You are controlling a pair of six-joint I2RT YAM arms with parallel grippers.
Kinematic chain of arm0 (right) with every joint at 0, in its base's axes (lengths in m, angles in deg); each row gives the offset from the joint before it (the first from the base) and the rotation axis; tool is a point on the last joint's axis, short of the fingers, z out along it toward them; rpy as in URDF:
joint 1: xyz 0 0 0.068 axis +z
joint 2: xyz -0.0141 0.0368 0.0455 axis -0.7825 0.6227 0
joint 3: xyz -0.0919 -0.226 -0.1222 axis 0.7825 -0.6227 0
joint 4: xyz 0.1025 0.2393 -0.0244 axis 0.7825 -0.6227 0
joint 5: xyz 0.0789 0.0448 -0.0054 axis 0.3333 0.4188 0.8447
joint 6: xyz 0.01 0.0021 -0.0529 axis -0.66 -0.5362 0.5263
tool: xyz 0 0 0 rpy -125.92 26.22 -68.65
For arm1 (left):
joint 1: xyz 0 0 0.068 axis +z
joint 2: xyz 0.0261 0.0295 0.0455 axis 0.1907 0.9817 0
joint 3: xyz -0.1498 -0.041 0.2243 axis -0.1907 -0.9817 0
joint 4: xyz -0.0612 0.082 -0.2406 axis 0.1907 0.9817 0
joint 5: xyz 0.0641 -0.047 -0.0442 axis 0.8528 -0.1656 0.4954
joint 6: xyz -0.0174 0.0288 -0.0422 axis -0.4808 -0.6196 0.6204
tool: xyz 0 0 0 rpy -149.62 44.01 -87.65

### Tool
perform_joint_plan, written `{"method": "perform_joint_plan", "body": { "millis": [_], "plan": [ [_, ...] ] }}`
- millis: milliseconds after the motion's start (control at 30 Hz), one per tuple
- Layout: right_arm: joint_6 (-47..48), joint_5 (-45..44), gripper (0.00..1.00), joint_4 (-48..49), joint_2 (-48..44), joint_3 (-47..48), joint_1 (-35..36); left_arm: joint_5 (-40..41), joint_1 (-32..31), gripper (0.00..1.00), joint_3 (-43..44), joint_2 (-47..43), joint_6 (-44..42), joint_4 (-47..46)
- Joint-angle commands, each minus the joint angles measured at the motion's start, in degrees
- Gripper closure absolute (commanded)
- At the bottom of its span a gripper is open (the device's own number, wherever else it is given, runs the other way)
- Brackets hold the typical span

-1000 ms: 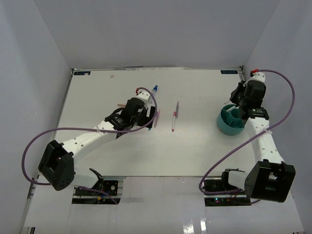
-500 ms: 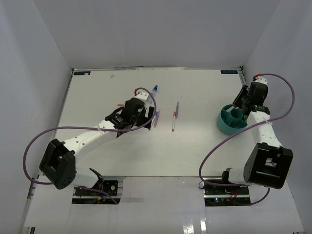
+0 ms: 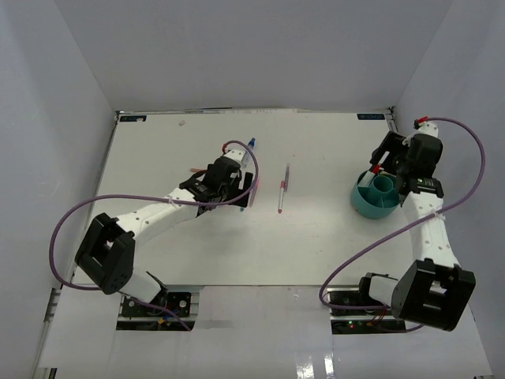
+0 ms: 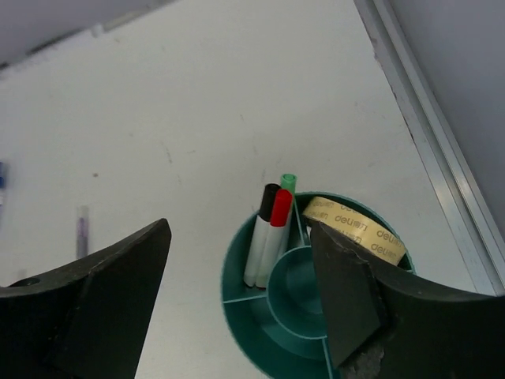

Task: Sort the stationery into containers
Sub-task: Place the pen in the storage box, then pick up the pen from the center of the board.

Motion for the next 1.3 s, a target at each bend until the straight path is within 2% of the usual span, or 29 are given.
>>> {"method": "perform_joint_plan", "body": {
  "millis": [0,133,433,633,967,1267],
  "plan": [
    [-0.43,6.27,0.22,2.42,-7.21,-1.19,-0.31,-1.10,0.26,0.05,3.72,2.38,3.67,1.74],
    [-0.87,12.50,0.20,3.21,-10.39,-2.68,-0.05,-0.31,0.61,0.13,6.09,6.86,6.75,4.38],
    [0.01,13.05,0.20,4.71,-9.42,-4.62,3.73,-0.13,1.14,0.33,11.10,14.86,8.69,4.74],
    [0.97,11.38,0.20,4.53,-9.95,-4.62,5.49,-0.48,1.05,0.36,15.67,20.39,7.90,4.47],
    [1.41,10.59,0.20,4.62,-10.13,-4.80,6.72,0.84,1.05,0.45,17.78,25.85,7.28,4.47],
    [1.59,9.79,0.20,4.79,-10.04,-5.23,7.07,0.31,1.05,0.48,18.31,28.31,6.93,4.39]
  ]
}}
